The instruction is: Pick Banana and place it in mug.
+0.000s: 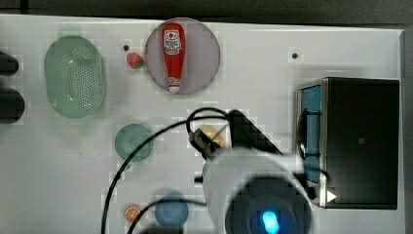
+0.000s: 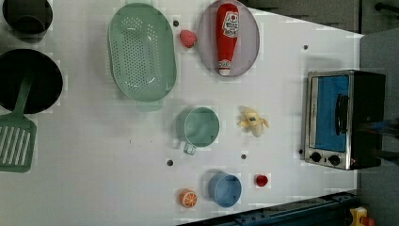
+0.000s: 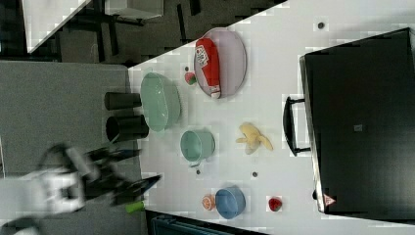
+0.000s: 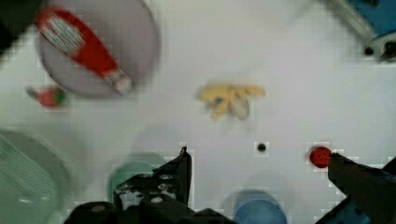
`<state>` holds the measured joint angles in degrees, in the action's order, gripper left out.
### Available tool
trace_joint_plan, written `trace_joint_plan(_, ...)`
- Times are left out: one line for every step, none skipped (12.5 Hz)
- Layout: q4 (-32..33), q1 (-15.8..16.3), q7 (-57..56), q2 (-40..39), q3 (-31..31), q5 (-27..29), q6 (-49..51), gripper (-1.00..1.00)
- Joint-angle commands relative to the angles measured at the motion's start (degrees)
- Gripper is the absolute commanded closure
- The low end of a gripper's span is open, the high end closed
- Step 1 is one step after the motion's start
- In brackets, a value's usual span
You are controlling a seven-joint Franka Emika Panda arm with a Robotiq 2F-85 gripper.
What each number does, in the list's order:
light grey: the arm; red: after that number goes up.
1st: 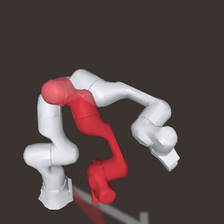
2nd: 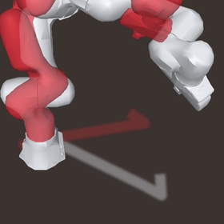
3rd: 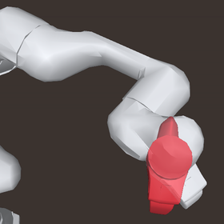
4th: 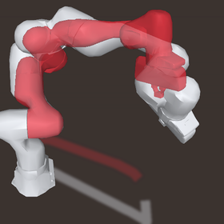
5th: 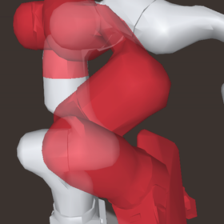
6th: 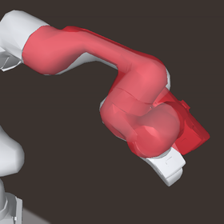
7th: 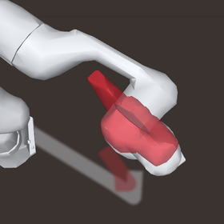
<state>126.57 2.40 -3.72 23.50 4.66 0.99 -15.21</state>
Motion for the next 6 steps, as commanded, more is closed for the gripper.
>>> trace_joint_plan(7.4, -0.8, -11.0, -7.5, -0.3, -1.4, -8.7, -1.00)
trace_joint_plan(8.9, -0.8, -13.2, -9.6, -0.3, -1.4, -12.6, -1.00)
trace_joint_plan(10.1, -0.8, -15.6, -12.0, -0.3, -1.4, -16.3, -1.00)
trace_joint_plan(11.1, -0.8, -18.6, -14.5, -0.3, -1.4, -19.8, -1.00)
trace_joint_plan(11.7, -0.8, -22.1, -17.2, -0.3, -1.4, -23.1, -1.00)
trace_joint_plan(11.9, -0.8, -25.9, -20.0, -0.3, -1.4, -25.9, -1.00)
